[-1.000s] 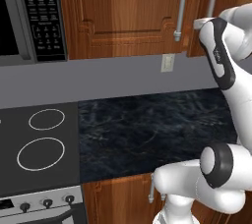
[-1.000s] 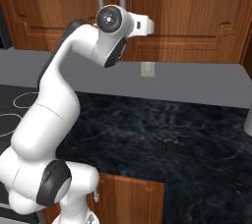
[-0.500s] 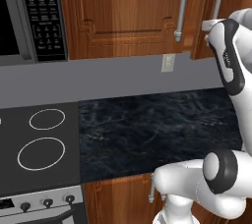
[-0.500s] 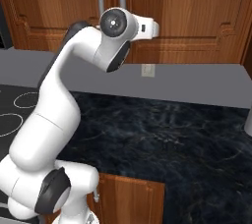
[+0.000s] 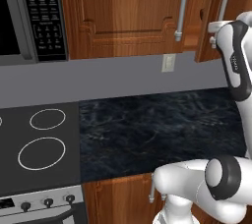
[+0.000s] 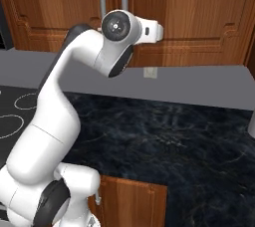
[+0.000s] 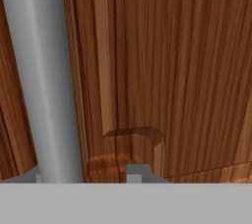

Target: Move the bowls from the cabinet to the plates on the dining table.

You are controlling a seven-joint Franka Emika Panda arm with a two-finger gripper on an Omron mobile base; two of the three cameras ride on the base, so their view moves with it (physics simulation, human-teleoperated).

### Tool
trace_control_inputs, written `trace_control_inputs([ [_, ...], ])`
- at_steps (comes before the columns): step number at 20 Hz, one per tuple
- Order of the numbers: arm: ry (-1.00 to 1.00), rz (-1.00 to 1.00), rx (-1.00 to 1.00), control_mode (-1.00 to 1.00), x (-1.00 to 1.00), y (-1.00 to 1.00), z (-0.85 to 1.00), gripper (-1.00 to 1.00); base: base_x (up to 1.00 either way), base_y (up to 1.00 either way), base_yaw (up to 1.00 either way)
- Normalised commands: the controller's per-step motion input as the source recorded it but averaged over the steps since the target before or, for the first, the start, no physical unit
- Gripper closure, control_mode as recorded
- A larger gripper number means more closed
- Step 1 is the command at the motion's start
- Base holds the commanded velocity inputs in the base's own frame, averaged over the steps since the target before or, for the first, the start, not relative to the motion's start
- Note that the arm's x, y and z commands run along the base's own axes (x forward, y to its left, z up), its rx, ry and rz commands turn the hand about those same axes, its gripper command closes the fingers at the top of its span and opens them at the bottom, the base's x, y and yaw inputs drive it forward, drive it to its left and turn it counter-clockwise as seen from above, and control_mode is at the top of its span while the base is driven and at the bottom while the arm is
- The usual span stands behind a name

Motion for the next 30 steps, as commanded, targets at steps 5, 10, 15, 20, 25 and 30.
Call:
trace_control_inputs([
  [5, 0.0, 0.0, 0.02, -1.0, -0.48, -0.51, 0.25, 1.0, 0.0, 0.0, 0.0],
  [10, -0.01, 0.0, 0.02, -1.0, -0.47, -0.52, 0.21, 1.0, 0.0, 0.0, 0.0],
  [15, -0.03, 0.0, 0.01, -1.0, -0.55, -0.45, 0.16, 1.0, 0.0, 0.0, 0.0],
  [20, -0.03, 0.0, 0.01, -1.0, -0.62, -0.34, 0.09, 1.0, 0.0, 0.0, 0.0],
  [25, -0.03, 0.0, 0.01, -1.0, -0.62, -0.3, 0.07, 1.0, 0.0, 0.0, 0.0],
  [30, -0.03, 0.0, 0.0, -1.0, -0.62, -0.25, 0.03, 1.0, 0.0, 0.0, 0.0],
])
